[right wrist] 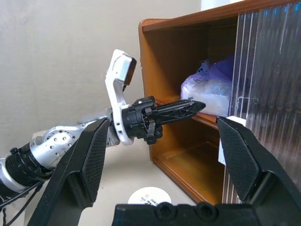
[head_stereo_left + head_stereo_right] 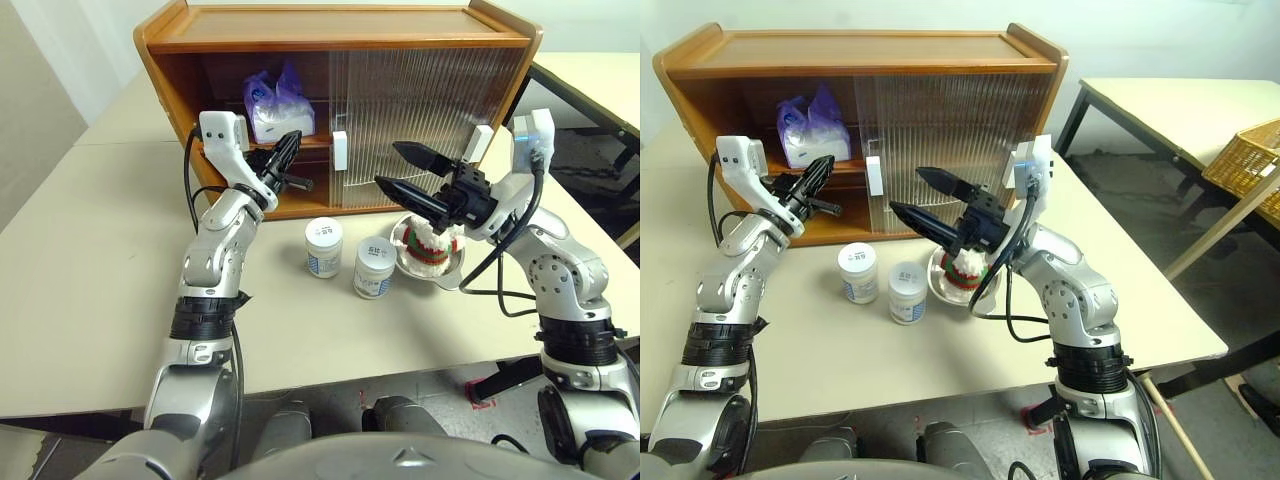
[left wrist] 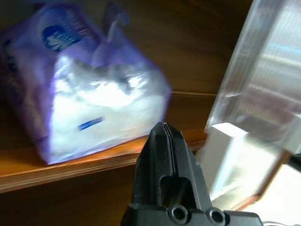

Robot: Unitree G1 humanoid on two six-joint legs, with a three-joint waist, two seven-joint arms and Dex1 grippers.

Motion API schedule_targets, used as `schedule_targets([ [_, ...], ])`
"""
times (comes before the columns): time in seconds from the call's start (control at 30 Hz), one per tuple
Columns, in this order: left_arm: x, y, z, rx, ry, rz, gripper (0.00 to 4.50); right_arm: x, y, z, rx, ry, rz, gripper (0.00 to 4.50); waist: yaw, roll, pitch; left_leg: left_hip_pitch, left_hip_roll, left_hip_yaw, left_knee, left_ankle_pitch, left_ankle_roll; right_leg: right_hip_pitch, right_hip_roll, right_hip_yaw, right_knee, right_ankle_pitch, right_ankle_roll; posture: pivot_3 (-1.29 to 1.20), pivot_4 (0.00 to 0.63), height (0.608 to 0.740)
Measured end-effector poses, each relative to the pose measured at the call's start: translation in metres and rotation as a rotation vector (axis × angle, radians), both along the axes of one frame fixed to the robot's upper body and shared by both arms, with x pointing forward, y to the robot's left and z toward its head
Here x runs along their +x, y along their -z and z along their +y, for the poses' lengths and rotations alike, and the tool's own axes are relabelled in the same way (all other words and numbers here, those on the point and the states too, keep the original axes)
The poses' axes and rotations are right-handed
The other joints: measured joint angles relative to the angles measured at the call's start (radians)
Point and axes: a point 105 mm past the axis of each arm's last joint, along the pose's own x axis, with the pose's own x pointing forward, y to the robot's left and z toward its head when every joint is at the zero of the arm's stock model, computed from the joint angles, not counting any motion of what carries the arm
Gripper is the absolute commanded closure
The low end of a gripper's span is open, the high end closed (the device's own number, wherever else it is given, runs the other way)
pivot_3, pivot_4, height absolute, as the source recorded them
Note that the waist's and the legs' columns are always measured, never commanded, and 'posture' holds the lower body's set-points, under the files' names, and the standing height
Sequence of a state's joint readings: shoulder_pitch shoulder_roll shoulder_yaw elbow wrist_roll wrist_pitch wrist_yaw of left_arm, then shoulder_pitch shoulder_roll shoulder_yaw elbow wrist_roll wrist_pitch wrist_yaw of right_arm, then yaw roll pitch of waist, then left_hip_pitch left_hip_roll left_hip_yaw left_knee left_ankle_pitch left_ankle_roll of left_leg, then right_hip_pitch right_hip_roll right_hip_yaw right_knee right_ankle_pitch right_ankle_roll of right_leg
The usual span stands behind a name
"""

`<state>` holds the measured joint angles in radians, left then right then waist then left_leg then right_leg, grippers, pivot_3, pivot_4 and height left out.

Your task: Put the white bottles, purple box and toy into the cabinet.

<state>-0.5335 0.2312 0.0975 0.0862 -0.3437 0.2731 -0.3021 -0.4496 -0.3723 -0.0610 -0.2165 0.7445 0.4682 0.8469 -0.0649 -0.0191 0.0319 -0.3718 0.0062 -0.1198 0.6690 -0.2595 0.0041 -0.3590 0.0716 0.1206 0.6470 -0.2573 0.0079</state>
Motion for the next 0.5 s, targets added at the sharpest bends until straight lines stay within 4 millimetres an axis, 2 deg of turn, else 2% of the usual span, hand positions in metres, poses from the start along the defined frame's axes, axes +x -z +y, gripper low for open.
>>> schedule_targets([
  [0.1, 0.004, 0.004, 0.004, 0.000, -0.036, 0.008, 4.49, 0.000, 0.000, 0.000, 0.000, 0.001, 0.000, 0.00, -0.001, 0.000, 0.000, 0.000, -0.001, 0.000, 0.000, 0.000, 0.000, 0.000, 0.000, 0.000, 0.000, 0.000, 0.000, -0.14, 0.022, 0.740],
  [0.2, 0.009, 0.002, 0.009, 0.001, -0.087, -0.007, 4.49, 0.000, 0.000, 0.000, 0.000, 0.002, 0.000, 0.00, -0.001, 0.000, 0.000, 0.000, -0.002, 0.000, 0.000, 0.000, 0.000, 0.000, 0.001, 0.000, 0.000, 0.000, 0.001, -0.14, 0.018, 0.740],
  [0.37, 0.016, -0.003, 0.029, -0.019, -0.216, -0.036, 4.49, 0.000, 0.000, -0.001, 0.000, 0.004, -0.002, 0.00, -0.009, 0.000, 0.000, 0.000, -0.003, 0.001, 0.000, 0.001, 0.002, 0.000, 0.001, 0.000, 0.000, 0.000, 0.001, -0.14, 0.018, 0.740],
  [0.5, 0.019, -0.003, 0.034, -0.027, -0.263, -0.048, 4.49, 0.000, 0.000, -0.001, 0.000, 0.004, -0.002, 0.00, -0.009, 0.000, 0.000, 0.000, -0.004, 0.002, 0.000, 0.002, 0.002, 0.000, 0.002, 0.000, 0.000, 0.000, 0.001, -0.14, 0.018, 0.740],
])
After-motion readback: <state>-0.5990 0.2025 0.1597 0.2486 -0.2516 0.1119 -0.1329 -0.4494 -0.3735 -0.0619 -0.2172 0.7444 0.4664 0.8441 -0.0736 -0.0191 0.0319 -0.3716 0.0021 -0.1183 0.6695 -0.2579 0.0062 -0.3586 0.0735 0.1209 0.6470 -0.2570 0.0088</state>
